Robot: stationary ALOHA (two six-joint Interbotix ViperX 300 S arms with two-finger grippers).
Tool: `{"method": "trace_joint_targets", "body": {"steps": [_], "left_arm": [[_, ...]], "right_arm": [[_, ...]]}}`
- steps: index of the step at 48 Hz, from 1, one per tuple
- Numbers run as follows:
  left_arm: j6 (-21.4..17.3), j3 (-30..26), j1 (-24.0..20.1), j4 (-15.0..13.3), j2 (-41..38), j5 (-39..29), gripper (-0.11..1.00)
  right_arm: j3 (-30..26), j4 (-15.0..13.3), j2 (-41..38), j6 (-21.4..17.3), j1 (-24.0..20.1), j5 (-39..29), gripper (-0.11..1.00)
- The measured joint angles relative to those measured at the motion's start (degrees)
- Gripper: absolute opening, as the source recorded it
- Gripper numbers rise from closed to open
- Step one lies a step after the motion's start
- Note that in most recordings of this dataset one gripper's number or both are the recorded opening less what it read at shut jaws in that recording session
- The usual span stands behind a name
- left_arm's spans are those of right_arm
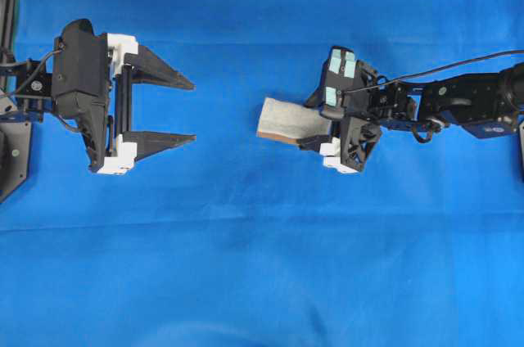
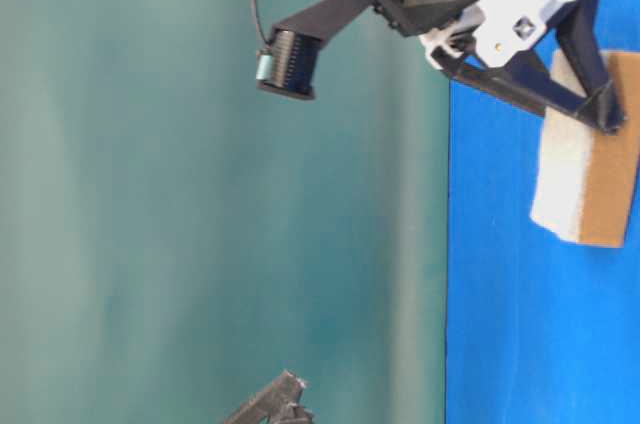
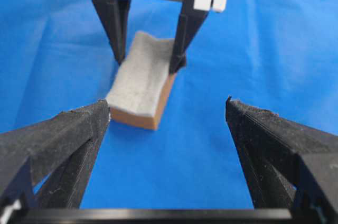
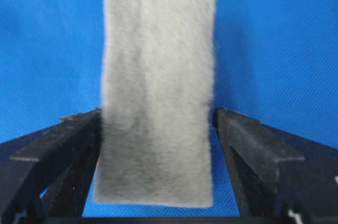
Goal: Hand over the sponge with the left arm and wipe it with the right arm.
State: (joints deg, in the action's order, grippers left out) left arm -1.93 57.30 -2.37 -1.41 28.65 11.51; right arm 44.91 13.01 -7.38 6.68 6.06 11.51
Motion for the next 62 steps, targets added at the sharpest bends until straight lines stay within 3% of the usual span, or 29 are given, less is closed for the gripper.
{"method": "trace_joint_targets", "body": {"steps": [17,28,41,62], "left_arm": [[-0.09,0.0,-0.09,0.0,0.0,0.0,0.88],[-0.09,0.0,-0.09,0.0,0.0,0.0,0.88],[0.18,0.0,0.0,0.0,0.0,0.0,0.88],[0.09,0.0,0.0,0.0,0.0,0.0,0.88]], "right_arm": [[0.0,-1.93,7.56,0.09,0.0,-3.87,0.74],[0.0,-3.16,17.14,0.09,-0.26,-8.26,0.74],[1.05,-3.6,26.54,0.09,-0.62,-8.96,0.74],[2.2,-3.69,27.77,0.09,-0.7,-8.53,0.74]]}}
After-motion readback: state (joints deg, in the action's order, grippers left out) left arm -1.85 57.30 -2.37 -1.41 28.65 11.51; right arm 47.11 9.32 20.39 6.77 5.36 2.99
